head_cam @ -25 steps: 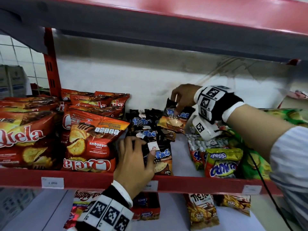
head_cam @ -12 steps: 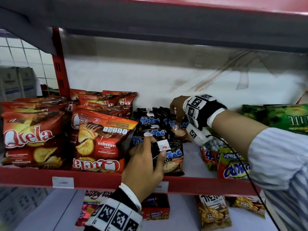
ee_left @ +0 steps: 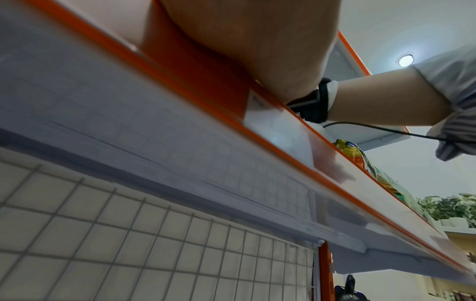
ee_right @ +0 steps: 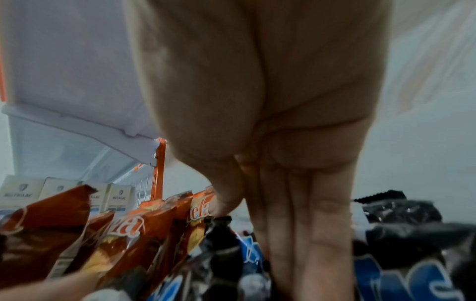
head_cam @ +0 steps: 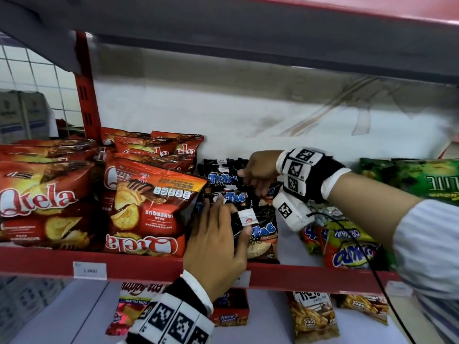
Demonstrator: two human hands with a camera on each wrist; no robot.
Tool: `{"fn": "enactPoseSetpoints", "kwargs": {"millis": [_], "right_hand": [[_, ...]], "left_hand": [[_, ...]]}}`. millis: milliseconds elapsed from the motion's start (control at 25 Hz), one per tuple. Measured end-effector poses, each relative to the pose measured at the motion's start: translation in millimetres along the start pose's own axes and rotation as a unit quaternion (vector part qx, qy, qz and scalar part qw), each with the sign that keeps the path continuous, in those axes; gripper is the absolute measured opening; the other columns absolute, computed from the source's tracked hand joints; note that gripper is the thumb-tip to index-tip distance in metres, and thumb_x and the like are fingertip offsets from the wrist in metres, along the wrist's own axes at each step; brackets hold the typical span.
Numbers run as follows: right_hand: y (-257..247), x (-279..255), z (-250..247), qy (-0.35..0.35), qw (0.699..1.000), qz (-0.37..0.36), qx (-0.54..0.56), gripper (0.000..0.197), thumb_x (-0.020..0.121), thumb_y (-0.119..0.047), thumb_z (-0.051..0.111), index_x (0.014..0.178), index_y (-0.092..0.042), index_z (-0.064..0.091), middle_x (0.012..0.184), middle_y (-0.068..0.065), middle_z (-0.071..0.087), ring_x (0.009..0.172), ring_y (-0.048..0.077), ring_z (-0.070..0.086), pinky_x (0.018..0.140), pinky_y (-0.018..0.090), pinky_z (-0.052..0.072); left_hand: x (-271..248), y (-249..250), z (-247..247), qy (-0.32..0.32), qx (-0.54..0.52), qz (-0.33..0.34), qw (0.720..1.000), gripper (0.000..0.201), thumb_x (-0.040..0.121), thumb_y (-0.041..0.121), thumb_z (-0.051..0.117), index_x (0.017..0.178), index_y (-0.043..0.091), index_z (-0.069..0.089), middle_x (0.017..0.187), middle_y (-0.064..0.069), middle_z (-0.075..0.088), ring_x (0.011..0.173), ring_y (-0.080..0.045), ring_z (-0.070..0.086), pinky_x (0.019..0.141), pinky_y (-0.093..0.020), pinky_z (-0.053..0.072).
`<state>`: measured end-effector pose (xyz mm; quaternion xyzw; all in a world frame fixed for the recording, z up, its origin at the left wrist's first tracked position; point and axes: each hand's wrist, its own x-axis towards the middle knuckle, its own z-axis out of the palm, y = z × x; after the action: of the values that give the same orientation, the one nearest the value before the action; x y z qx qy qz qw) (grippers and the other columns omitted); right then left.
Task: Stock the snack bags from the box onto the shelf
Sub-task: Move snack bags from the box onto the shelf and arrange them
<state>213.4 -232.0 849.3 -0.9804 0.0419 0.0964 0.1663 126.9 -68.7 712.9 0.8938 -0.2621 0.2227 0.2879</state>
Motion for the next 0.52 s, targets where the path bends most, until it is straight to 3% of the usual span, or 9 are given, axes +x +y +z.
{"fn": "enactPoseSetpoints", "kwargs": {"millis": [120,200,280,360,440,520], "right_hand": [[-7,-6,5,-0.020,0.999,-0.031,-0.034,0.039,0.093,-0.029,0.058,0.112,0.004,0.063,0.099,0.017,0.071,0.056,0.012,0.065,0.069,0.021,0.051],[-8,-12,1,-0.037,0.998,-0.046,0.002,0.031,0.089,-0.020,0.065,0.111,0.001,0.062,0.092,0.012,0.071,0.051,0.007,0.065,0.056,0.017,0.050],[-9,-19,-1,-0.055,0.996,-0.059,0.040,0.022,0.087,-0.012,0.066,0.107,-0.003,0.059,0.077,0.006,0.065,0.045,0.002,0.063,0.047,0.014,0.046],[-11,-24,-2,-0.046,0.995,-0.065,0.059,0.021,0.088,-0.008,0.064,0.107,-0.008,0.055,0.073,0.002,0.061,0.042,0.004,0.062,0.041,0.014,0.045],[-12,-26,-9,-0.012,0.998,-0.069,0.009,0.021,0.088,-0.009,0.063,0.108,-0.011,0.056,0.075,0.000,0.061,0.044,0.007,0.062,0.047,0.022,0.053],[-9,-25,-21,0.049,0.988,-0.078,-0.123,0.021,0.088,-0.012,0.064,0.108,-0.009,0.063,0.084,0.000,0.064,0.051,0.003,0.062,0.058,0.024,0.052]], "left_hand": [[0,1,-2,0.005,-0.002,0.005,1.000,0.059,0.087,0.061,0.015,0.125,0.021,0.038,0.154,-0.002,0.025,0.139,-0.019,0.028,0.097,-0.041,0.045],[0,1,-3,0.003,0.000,0.003,1.000,0.056,0.085,0.062,0.018,0.127,0.027,0.032,0.159,-0.001,0.011,0.139,-0.019,0.018,0.101,-0.043,0.039],[1,1,-2,-0.002,0.001,-0.002,1.000,0.065,0.082,0.063,0.020,0.140,0.034,0.014,0.160,0.005,-0.002,0.137,-0.017,0.011,0.108,-0.047,0.029],[3,2,-1,0.002,-0.006,-0.007,1.000,0.073,0.081,0.061,0.026,0.145,0.037,0.001,0.159,0.011,0.009,0.131,-0.016,0.013,0.108,-0.047,0.028],[5,3,-1,0.015,-0.005,-0.013,1.000,0.074,0.081,0.059,0.030,0.148,0.032,0.010,0.152,0.012,0.030,0.123,-0.015,0.018,0.105,-0.043,0.029],[4,4,-1,0.028,0.018,-0.014,0.999,0.070,0.082,0.060,0.029,0.145,0.030,0.023,0.148,0.013,0.036,0.122,-0.015,0.017,0.104,-0.041,0.031]]}}
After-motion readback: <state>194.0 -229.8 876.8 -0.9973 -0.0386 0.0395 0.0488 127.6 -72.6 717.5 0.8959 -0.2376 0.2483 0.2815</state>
